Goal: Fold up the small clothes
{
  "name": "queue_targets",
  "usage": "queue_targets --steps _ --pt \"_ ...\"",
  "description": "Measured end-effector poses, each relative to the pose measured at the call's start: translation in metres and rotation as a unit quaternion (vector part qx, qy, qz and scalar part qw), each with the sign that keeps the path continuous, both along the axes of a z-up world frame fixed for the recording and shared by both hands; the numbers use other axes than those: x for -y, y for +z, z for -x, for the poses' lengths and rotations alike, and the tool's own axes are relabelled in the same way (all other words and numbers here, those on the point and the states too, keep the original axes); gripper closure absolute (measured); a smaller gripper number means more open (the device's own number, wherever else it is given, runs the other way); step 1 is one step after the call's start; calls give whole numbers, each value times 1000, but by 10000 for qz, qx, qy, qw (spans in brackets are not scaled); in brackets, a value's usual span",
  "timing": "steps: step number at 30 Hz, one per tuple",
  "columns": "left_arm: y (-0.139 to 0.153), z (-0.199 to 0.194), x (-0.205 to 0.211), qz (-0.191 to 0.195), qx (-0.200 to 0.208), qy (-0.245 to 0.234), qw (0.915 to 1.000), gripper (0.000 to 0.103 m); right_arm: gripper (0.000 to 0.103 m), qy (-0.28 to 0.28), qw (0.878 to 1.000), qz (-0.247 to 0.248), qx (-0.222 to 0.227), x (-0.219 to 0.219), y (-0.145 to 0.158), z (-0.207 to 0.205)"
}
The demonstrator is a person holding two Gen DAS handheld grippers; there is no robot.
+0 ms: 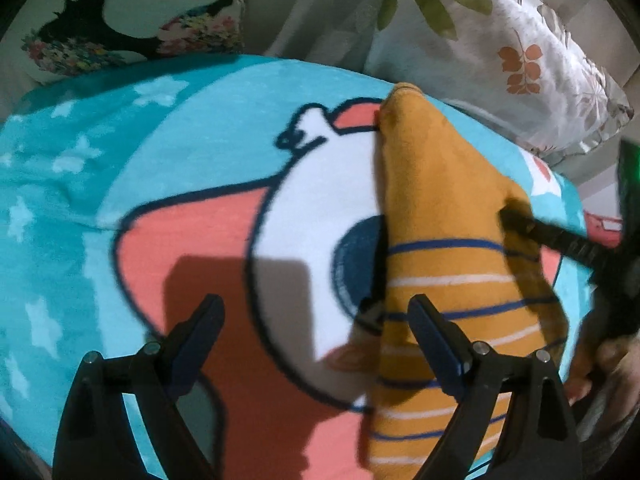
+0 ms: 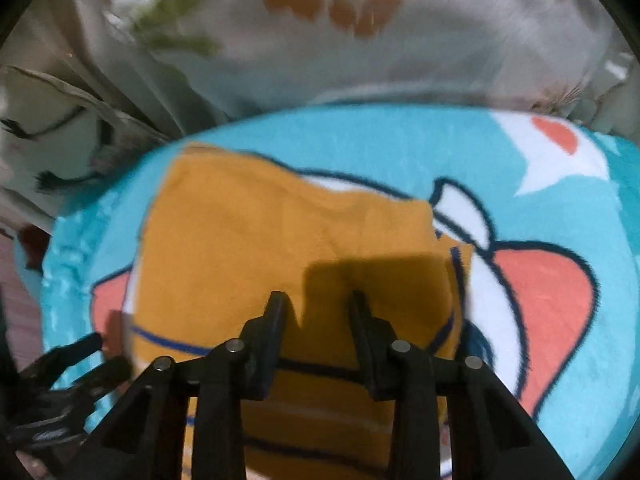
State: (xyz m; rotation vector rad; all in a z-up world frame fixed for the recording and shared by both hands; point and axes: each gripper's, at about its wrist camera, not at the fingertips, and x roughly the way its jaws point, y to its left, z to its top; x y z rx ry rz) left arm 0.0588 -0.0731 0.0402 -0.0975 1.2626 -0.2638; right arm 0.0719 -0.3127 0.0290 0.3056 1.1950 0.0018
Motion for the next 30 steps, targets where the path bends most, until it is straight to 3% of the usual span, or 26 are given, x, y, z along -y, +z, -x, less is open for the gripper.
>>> queue_targets --steps 2,6,8,11,13,14,17,21,25,30 --pt "6 2 -12 -37 64 12 10000 11 66 -64 9997 126 223 -8 22 0" --pt "11 4 -36 -202 127 82 9997 11 66 377 9976 173 555 -51 44 -13" --pt "12 4 -45 -233 112 83 9996 11 67 671 9966 190 448 -79 36 -33" --pt "14 2 -58 -250 105 58 9996 11 66 783 9963 341 -123 -100 -1 -62" --pt "17 2 -65 -318 139 -5 9994 11 66 625 9968 366 -332 -99 -16 -66" --pt "19 3 -67 -345 185 -33 9992 11 66 426 9988 199 -161 -94 -10 -62" --pt "20 1 -69 -412 295 -171 9986 11 66 209 9991 -254 280 -84 23 -29" --pt "17 -2 -65 -270 257 -403 9985 11 66 32 9977 -396 550 -77 51 33" --pt "13 5 -43 -71 254 -819 9963 11 66 -548 9974 -40 468 -58 49 104" --pt "8 38 -6 -63 241 -1510 9882 11 66 -1147 9934 34 85 -29 19 154"
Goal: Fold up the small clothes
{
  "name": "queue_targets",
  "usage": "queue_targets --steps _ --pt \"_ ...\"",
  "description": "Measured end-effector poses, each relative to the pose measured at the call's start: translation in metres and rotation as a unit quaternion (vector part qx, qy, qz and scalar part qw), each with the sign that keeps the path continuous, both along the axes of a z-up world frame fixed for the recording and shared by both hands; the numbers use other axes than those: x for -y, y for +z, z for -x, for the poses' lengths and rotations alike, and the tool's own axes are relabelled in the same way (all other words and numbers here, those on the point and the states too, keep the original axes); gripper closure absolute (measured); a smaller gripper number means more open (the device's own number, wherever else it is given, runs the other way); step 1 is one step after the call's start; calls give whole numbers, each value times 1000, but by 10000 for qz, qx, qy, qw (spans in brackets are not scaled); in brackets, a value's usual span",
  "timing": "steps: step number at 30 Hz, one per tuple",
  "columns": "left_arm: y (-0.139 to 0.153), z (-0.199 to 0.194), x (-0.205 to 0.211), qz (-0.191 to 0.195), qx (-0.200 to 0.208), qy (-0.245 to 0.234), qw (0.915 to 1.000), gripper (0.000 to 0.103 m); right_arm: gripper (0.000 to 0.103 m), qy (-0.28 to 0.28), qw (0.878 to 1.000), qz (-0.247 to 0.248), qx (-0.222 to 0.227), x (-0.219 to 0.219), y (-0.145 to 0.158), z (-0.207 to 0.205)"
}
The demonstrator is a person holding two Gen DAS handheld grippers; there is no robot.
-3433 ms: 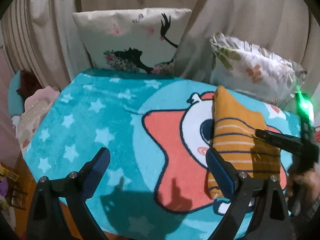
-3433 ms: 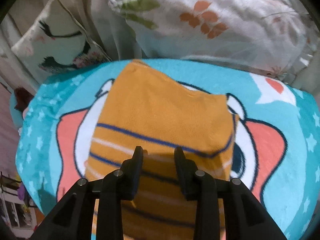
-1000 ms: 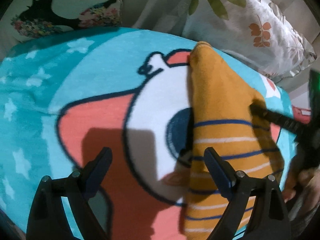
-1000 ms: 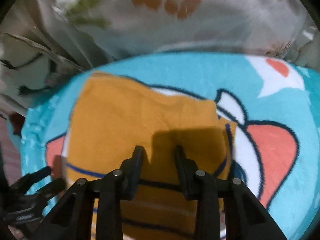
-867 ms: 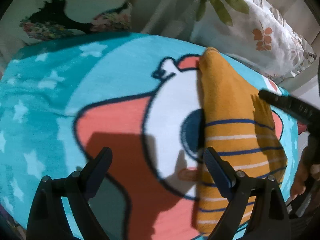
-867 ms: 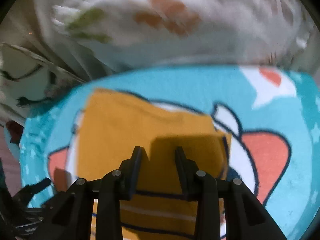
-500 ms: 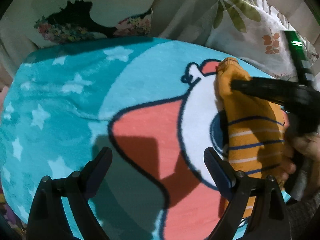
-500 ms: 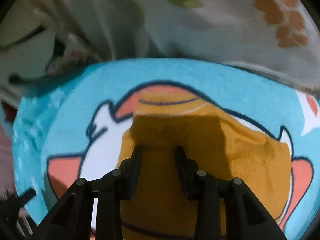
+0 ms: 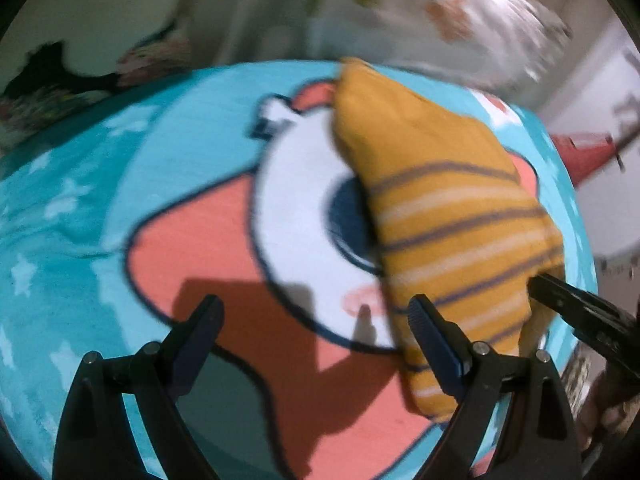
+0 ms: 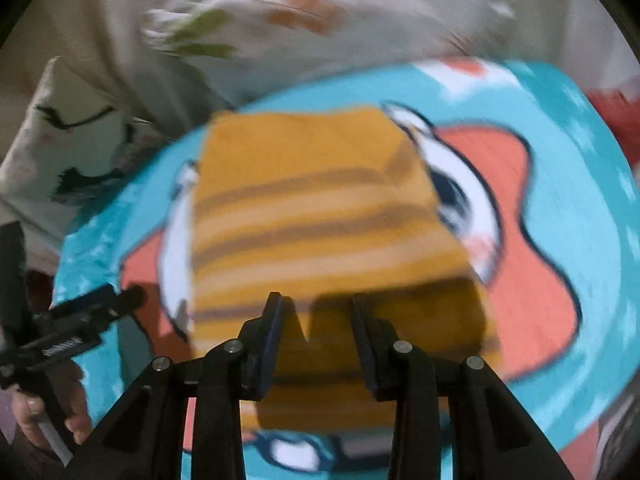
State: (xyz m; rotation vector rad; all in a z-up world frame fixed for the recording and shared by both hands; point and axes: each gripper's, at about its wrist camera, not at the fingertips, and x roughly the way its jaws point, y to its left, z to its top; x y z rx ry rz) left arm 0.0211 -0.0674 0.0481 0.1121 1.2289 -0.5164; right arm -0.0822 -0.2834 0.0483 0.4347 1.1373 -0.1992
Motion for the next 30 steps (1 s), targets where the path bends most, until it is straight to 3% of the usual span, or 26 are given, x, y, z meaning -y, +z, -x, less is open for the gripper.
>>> queue_targets --steps 7,13,17,19,21,25,26,28,30 --pt "-30 51 38 -578 -39 -378 9976 10 66 -464 9981 -396 -96 48 -31 35" --pt "-11 70 17 -473 138 532 9974 11 66 -133 9988 -467 -36 60 -25 51" --pt "22 97 5 -531 840 1256 9871 11 62 107 9997 -181 82 62 -7 76" --pt "46 115 -3 -730 1451 1700 9720 11 61 233 9996 -89 160 62 0 86" --pt "72 138 -10 -903 2088 2119 9504 10 59 388 9990 10 229 61 7 95" --pt "122 174 -29 -724 2917 2870 9096 2 55 564 9975 205 366 55 22 111" --pt "135 182 -37 -662 3147 3052 8964 0 54 603 9971 255 391 53 25 115" --pt "162 203 -49 -604 3731 3426 8601 0 53 694 9960 340 449 48 31 119" --pt "183 221 -58 -595 4170 3658 8299 0 52 809 9943 441 536 42 38 125"
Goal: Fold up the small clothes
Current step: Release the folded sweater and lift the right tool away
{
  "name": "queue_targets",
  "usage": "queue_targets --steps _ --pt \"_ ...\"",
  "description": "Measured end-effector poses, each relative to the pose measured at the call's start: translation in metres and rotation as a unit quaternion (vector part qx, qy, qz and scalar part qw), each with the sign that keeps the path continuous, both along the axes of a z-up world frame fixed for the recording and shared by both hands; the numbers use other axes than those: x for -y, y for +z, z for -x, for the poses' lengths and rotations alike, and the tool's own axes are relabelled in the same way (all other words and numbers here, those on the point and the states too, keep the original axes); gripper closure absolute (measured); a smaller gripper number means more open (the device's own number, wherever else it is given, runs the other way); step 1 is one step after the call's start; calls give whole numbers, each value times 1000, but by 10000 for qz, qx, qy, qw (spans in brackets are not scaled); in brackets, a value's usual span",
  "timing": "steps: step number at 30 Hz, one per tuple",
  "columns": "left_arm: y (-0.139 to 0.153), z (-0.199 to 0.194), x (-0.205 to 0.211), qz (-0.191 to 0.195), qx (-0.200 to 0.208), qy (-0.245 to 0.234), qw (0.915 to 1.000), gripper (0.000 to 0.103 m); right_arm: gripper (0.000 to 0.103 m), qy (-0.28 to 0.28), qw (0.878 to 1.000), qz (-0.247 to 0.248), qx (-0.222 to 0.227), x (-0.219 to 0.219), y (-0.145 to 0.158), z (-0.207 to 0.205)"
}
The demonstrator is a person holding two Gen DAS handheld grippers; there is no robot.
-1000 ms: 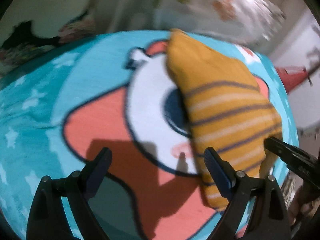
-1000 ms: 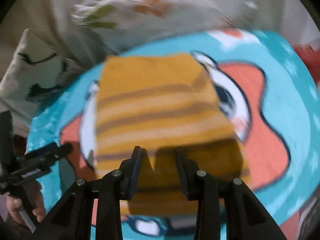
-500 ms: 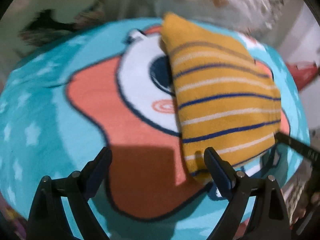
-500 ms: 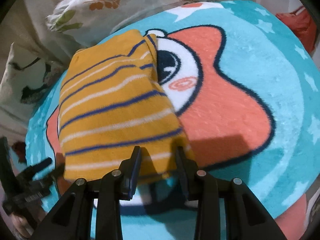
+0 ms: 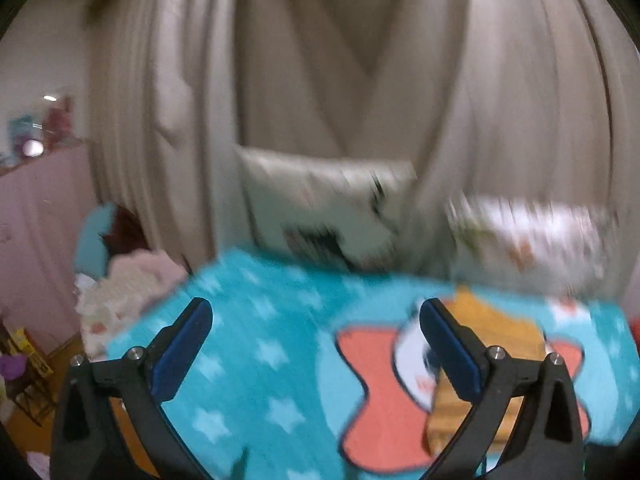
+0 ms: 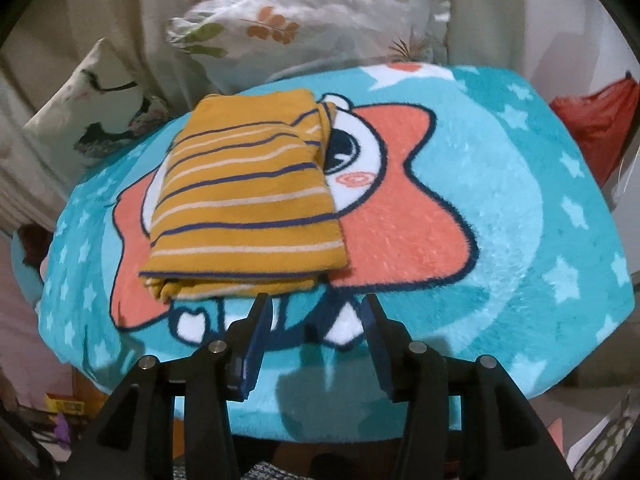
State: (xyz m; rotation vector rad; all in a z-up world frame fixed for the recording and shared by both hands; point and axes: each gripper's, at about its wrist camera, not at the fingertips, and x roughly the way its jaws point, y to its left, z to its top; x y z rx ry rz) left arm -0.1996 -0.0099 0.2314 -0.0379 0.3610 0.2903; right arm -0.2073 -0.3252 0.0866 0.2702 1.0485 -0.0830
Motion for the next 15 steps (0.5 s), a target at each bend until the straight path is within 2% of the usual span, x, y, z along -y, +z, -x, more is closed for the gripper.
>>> queue_targets --steps 3,5,6,10,15 --pt "22 19 -9 -19 311 211 9993 0 50 107 9996 172 179 -9 11 11" --pt "30 22 -9 57 286 20 9996 0 49 129 9990 285 323 -13 18 17" --pt "31 22 -7 73 203 -249 9995 0 49 129 9987 308 373 -14 21 19" --pt "20 15 13 -103 -527 -1011 9934 0 46 113 9987 288 403 -20 23 24" --pt "-19 8 41 -121 -1402 -1421 9798 0 46 80 9993 257 245 -24 13 25"
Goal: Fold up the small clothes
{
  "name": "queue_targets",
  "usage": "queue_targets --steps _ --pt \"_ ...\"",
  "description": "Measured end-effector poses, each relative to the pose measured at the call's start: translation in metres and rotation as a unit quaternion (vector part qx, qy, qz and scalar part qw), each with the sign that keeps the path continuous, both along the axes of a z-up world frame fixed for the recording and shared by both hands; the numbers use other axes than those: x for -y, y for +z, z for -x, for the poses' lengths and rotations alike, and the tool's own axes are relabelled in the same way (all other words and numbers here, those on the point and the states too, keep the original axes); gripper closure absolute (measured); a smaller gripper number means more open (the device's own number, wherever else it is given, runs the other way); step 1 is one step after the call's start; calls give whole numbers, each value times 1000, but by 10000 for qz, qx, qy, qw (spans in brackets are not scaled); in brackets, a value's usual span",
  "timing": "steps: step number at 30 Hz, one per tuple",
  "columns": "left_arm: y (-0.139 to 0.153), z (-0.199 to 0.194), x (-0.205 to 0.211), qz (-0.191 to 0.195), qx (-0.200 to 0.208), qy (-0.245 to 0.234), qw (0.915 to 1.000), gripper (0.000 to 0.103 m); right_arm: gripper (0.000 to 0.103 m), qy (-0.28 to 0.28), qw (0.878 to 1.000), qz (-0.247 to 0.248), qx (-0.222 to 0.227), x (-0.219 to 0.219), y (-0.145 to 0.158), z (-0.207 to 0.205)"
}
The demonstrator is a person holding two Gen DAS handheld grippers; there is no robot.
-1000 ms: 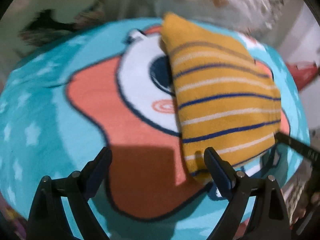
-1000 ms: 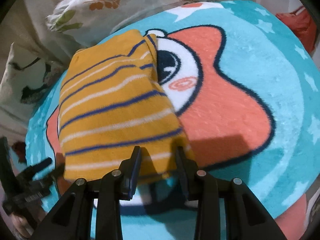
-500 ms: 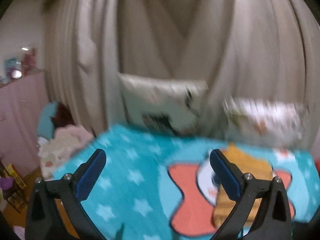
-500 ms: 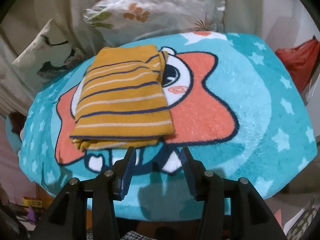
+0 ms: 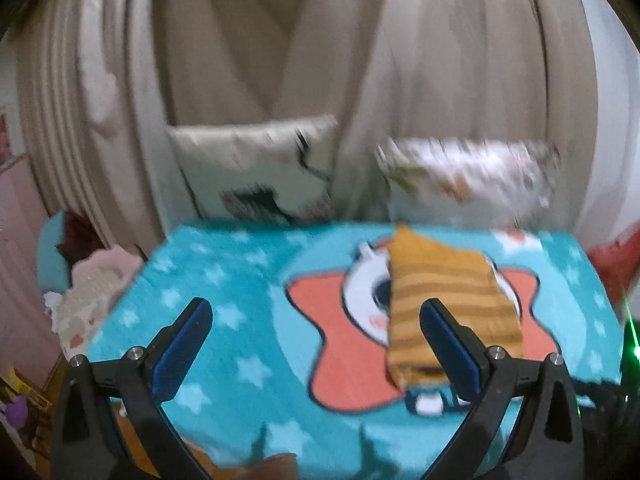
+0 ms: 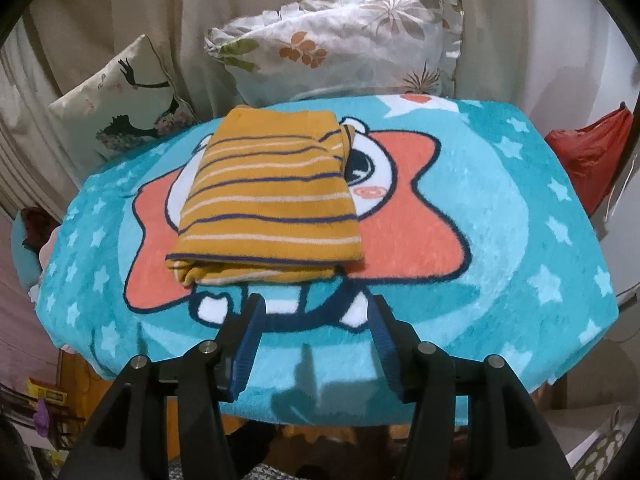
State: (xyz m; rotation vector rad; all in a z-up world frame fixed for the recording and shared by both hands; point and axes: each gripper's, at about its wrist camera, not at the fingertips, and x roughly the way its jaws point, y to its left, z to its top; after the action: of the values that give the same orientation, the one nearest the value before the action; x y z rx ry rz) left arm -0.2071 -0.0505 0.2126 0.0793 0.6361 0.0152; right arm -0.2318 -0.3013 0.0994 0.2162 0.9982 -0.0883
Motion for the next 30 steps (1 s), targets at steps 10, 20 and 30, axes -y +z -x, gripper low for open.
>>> queue_targets --steps 10,20,30 --pt "-56 -8 26 -268 -953 -350 9945 0 44 -78 9993 164 -322 -5 -17 -1" --pt "-79 -18 30 34 -1511 -577 9868 0 43 -157 9978 355 -529 -6 -26 -8" --pt "-101 -28 34 237 -1977 -700 9775 0 41 -254 9949 669 -710 -5 -35 -14"
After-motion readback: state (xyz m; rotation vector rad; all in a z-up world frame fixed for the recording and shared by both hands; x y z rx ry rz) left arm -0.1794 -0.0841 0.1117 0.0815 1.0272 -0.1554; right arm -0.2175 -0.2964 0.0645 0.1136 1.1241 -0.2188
